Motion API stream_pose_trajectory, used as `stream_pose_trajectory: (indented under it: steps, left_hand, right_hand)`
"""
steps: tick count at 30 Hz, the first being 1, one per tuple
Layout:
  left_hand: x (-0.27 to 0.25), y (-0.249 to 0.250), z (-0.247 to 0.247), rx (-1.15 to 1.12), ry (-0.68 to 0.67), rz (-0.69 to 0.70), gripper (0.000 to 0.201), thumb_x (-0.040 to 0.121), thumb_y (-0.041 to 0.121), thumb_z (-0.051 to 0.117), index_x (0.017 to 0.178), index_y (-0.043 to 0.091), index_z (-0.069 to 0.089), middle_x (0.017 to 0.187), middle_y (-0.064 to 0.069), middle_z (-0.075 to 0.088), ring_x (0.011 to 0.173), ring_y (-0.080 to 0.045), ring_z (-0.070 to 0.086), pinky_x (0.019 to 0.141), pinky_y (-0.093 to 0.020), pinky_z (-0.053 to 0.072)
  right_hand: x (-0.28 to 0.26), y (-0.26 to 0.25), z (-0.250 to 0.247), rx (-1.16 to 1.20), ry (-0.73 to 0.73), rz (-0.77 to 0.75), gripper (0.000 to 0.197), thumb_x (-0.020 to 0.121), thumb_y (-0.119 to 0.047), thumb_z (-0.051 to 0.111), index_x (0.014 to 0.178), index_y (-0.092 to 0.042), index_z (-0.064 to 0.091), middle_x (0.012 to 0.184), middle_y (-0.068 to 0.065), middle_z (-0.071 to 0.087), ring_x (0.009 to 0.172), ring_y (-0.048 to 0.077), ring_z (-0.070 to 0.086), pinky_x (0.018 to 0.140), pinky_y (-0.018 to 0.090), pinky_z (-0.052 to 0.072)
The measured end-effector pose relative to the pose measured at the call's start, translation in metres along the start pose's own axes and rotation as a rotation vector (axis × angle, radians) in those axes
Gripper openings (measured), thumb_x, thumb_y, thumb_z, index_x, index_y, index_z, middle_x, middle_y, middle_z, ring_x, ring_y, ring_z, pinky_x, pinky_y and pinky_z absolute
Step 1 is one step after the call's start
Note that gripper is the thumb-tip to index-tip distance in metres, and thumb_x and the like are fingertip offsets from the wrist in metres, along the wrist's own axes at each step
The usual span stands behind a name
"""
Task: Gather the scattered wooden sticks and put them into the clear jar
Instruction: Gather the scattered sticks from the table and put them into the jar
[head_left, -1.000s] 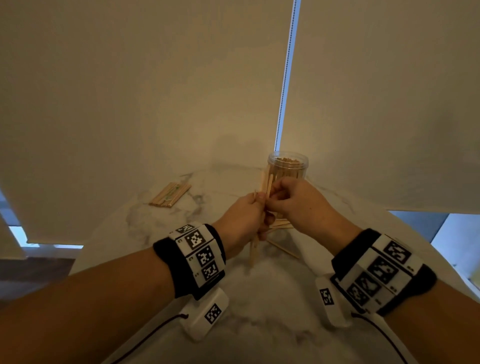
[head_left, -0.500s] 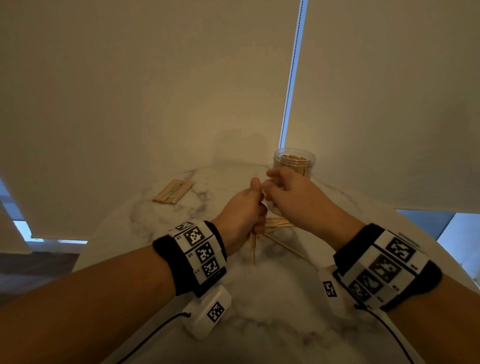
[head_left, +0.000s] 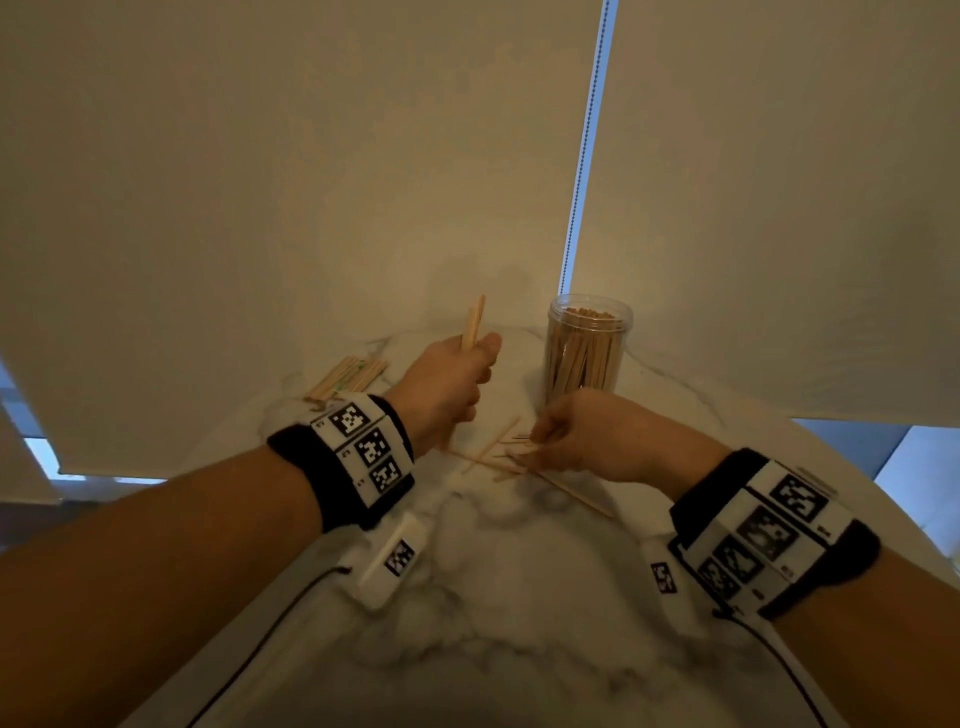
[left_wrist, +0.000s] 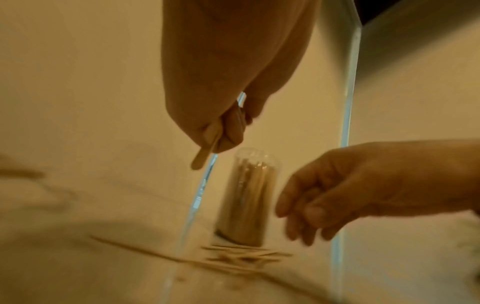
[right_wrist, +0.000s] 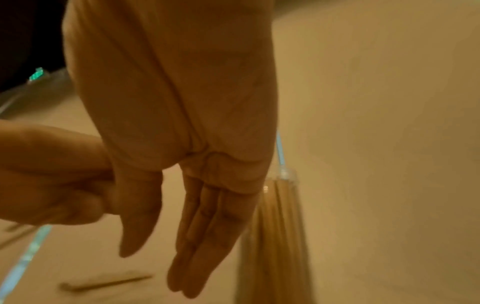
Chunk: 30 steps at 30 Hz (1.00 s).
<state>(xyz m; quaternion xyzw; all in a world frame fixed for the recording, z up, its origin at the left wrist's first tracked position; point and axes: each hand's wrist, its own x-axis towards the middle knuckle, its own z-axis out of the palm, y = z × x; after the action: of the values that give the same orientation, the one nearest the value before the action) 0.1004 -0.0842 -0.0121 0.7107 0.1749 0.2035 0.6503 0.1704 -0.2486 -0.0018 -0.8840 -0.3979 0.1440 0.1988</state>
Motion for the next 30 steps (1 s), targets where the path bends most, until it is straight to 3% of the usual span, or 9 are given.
stream_pose_trajectory:
  steps: [3, 6, 8, 10, 13, 17, 20, 26, 30]
  left_hand:
    - [0.016, -0.01, -0.029, 0.545, -0.045, 0.053, 0.026, 0.092, 0.036, 0.07, 0.092, 0.01, 0.066, 0.074, 0.006, 0.057, 0.06, -0.009, 0.049, 0.053, -0.021, 0.038]
    - [0.03, -0.021, -0.042, 0.919, -0.156, -0.024, 0.035, 0.081, 0.044, 0.08, 0.104, 0.018, 0.073, 0.097, 0.005, 0.068, 0.086, -0.012, 0.061, 0.068, -0.024, 0.044]
    - [0.035, -0.028, -0.038, 1.013, -0.221, -0.103, 0.056, 0.072, 0.054, 0.083, 0.114, 0.02, 0.069, 0.108, 0.003, 0.068, 0.098, -0.016, 0.062, 0.085, -0.029, 0.049]
    - [0.038, -0.035, -0.03, 1.099, -0.292, -0.123, 0.072, 0.066, 0.061, 0.084, 0.123, 0.02, 0.064, 0.116, 0.001, 0.066, 0.107, -0.02, 0.062, 0.097, -0.034, 0.05]
    - [0.042, -0.043, -0.017, 1.212, -0.349, -0.098, 0.073, 0.064, 0.059, 0.087, 0.121, 0.019, 0.063, 0.116, -0.001, 0.065, 0.105, -0.022, 0.062, 0.094, -0.033, 0.051]
    - [0.043, -0.04, -0.014, 1.245, -0.374, -0.066, 0.038, 0.078, 0.039, 0.084, 0.107, 0.016, 0.074, 0.108, -0.002, 0.072, 0.101, -0.022, 0.065, 0.088, -0.031, 0.053]
    - [0.041, -0.036, -0.014, 1.284, -0.409, -0.084, 0.024, 0.086, 0.03, 0.077, 0.104, 0.013, 0.078, 0.107, -0.004, 0.074, 0.102, -0.023, 0.067, 0.091, -0.035, 0.055]
    - [0.029, -0.034, -0.006, 1.474, -0.467, -0.116, 0.038, 0.091, 0.038, 0.068, 0.11, 0.005, 0.072, 0.101, -0.009, 0.07, 0.086, -0.026, 0.062, 0.072, -0.033, 0.05]
    - [0.028, -0.038, -0.01, 1.459, -0.428, -0.102, 0.034, 0.09, 0.035, 0.069, 0.108, 0.006, 0.07, 0.104, -0.011, 0.072, 0.094, -0.029, 0.068, 0.079, -0.036, 0.056]
  right_hand:
    - [0.016, 0.027, -0.014, -0.36, 0.011, 0.092, 0.021, 0.089, -0.021, 0.068, 0.107, -0.012, 0.07, 0.105, 0.006, 0.069, 0.097, 0.024, 0.064, 0.081, 0.034, 0.05]
    - [0.028, 0.045, -0.016, -0.51, -0.075, 0.128, 0.028, 0.094, -0.024, 0.061, 0.121, -0.017, 0.067, 0.12, 0.005, 0.066, 0.107, 0.024, 0.061, 0.092, 0.034, 0.051]
    - [0.032, 0.048, -0.011, -0.484, -0.113, 0.086, 0.04, 0.096, -0.043, 0.057, 0.129, -0.021, 0.062, 0.13, 0.002, 0.062, 0.115, 0.023, 0.058, 0.099, 0.035, 0.047]
    - [0.036, 0.05, -0.002, -0.433, -0.174, 0.068, 0.078, 0.082, -0.073, 0.057, 0.141, -0.022, 0.05, 0.14, 0.0, 0.054, 0.124, 0.024, 0.053, 0.106, 0.036, 0.043]
    - [0.041, 0.048, 0.009, -0.589, -0.281, 0.07, 0.108, 0.065, -0.087, 0.059, 0.146, -0.017, 0.041, 0.139, 0.01, 0.044, 0.121, 0.028, 0.049, 0.103, 0.039, 0.045]
    - [0.039, 0.04, 0.01, -0.607, -0.262, 0.026, 0.072, 0.081, -0.068, 0.063, 0.128, -0.014, 0.059, 0.121, 0.01, 0.052, 0.103, 0.025, 0.053, 0.089, 0.035, 0.049]
    - [0.038, 0.039, 0.012, -0.55, -0.188, -0.025, 0.039, 0.088, -0.044, 0.068, 0.112, -0.014, 0.064, 0.109, 0.006, 0.061, 0.092, 0.021, 0.055, 0.066, 0.024, 0.043]
    - [0.036, 0.037, 0.018, -0.542, -0.14, -0.055, 0.024, 0.093, -0.026, 0.063, 0.114, -0.015, 0.066, 0.109, 0.008, 0.066, 0.095, 0.025, 0.06, 0.074, 0.029, 0.046]
    - [0.032, 0.037, 0.02, -0.547, -0.133, -0.086, 0.016, 0.095, -0.028, 0.059, 0.106, -0.017, 0.065, 0.101, 0.003, 0.05, 0.091, 0.022, 0.048, 0.074, 0.028, 0.036]
